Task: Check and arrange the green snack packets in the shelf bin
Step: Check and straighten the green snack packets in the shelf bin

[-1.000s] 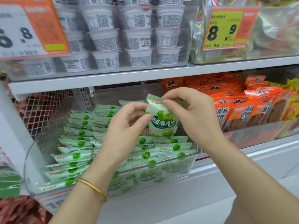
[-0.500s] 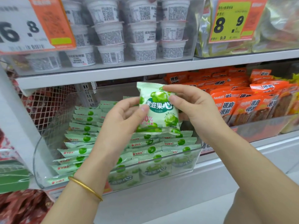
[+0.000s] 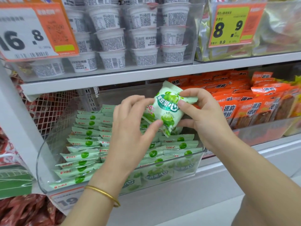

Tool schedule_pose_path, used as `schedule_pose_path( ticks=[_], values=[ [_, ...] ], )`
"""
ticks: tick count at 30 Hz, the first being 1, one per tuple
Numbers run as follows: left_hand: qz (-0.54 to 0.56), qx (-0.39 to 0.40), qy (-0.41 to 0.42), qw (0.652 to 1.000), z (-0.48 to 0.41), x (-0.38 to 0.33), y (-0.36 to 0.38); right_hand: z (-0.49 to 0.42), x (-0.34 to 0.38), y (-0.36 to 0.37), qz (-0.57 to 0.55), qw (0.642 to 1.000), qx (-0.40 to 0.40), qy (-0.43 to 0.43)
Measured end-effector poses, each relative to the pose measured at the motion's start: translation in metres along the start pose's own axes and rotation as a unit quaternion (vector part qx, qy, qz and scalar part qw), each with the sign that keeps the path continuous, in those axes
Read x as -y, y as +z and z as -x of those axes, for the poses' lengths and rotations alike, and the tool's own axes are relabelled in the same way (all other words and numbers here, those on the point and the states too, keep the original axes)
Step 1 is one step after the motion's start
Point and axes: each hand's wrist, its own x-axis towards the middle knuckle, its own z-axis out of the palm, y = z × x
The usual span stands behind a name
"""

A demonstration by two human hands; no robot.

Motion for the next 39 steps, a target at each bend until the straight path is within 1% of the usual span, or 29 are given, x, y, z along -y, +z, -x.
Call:
schedule_pose_path(
  ticks=[1,4,7,9,10,12,14,15,17,19,21,24,27,36,39],
  values=[
    [-0.01,0.014,0.008,1.0,0.001,-0.002,0.001,0.001,0.001,0.0,-0.018,1.0,0.008,0.007],
    [-0.001,0.067,-0.009,0.998,0.005,-0.008,0.005,0.003,0.0,-0.001,-0.046,0.998,0.034,0.011],
    [-0.003,0.045,-0.011,0.999,0.005,-0.005,0.007,0.006,0.0,-0.002,-0.042,0.997,0.069,-0.002],
    [0.019,0.025,-0.006,0.999,0.002,-0.005,0.004,0.008,0.001,-0.002,-0.031,0.996,0.082,-0.016],
    [0.042,0.015,-0.012,0.999,0.0,-0.006,0.001,0.008,0.002,-0.003,-0.011,0.997,0.075,-0.033],
    [0.115,0.002,-0.06,0.992,-0.002,-0.008,-0.003,0.008,0.002,-0.004,0.087,0.991,0.041,-0.092],
    [0.207,-0.001,-0.12,0.971,-0.004,-0.01,-0.005,0.009,0.003,-0.005,0.192,0.97,0.011,-0.146],
    [0.251,-0.001,-0.142,0.957,-0.004,-0.01,-0.005,0.009,0.005,-0.005,0.213,0.964,0.007,-0.159],
    [0.324,0.011,-0.173,0.93,-0.005,-0.013,-0.006,0.009,0.005,-0.005,0.196,0.969,0.017,-0.152],
    [0.364,0.034,-0.164,0.916,-0.004,-0.016,-0.008,0.007,0.005,-0.003,0.113,0.987,0.038,-0.105],
    [0.371,0.06,-0.13,0.917,-0.004,-0.018,-0.01,0.005,0.004,-0.003,0.012,0.997,0.058,-0.055],
    [0.37,0.081,-0.102,0.92,-0.002,-0.017,-0.012,0.002,0.004,-0.001,-0.048,0.996,0.067,-0.027],
    [0.345,0.089,-0.08,0.931,0.0,-0.014,-0.013,0.001,0.005,0.002,-0.068,0.995,0.071,-0.022],
    [0.314,0.092,-0.09,0.941,0.003,0.0,-0.024,-0.003,-0.001,0.015,-0.068,0.994,0.083,-0.008],
    [0.301,0.089,-0.087,0.946,0.004,-0.001,-0.024,-0.002,-0.004,0.016,-0.052,0.995,0.083,-0.008]
  ],
)
